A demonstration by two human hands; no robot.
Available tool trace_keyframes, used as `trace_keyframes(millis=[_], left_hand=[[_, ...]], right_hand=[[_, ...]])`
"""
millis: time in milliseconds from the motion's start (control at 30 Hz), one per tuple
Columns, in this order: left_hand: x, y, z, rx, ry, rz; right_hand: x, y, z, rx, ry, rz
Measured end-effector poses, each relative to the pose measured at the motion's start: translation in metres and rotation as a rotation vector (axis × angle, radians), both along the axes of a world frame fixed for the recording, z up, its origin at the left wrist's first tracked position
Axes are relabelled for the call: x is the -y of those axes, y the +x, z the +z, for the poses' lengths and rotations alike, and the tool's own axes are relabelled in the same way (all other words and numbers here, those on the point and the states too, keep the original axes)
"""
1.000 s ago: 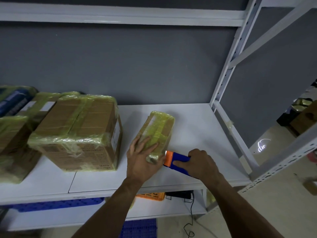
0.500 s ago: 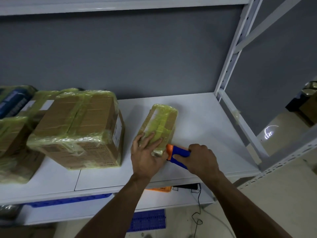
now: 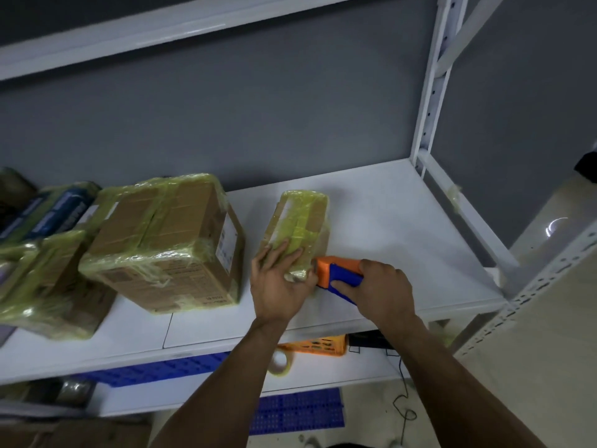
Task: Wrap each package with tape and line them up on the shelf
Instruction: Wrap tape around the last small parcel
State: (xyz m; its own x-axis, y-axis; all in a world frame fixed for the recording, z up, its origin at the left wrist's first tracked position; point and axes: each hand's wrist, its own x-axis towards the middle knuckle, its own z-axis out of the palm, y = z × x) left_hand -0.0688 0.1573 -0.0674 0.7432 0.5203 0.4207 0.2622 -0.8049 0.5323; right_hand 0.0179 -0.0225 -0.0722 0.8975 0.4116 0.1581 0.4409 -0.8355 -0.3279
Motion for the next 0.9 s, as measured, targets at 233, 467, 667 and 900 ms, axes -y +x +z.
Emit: trace_keyframes(millis=[233, 467, 667, 900], left_hand=[[0.016, -0.028, -0.010, 0.090, 0.035, 0.023], [0.033, -0.033, -0.007, -0.189, 0.155, 0.162], [0.035, -0.026, -0.007, -0.174, 0.118, 0.133], [-0.013, -0.024, 0.001, -0.201, 0.004, -0.214]], right_hand=[[0.017, 0.012, 0.002, -0.038, 0.091, -0.060], [0.052, 0.016, -0.002, -0.220, 0.472, -0.135], [0.070, 0.022, -0.005, -0.289, 0.709, -0.208], [0.078, 0.029, -0.002, -0.341, 0.864, -0.347]])
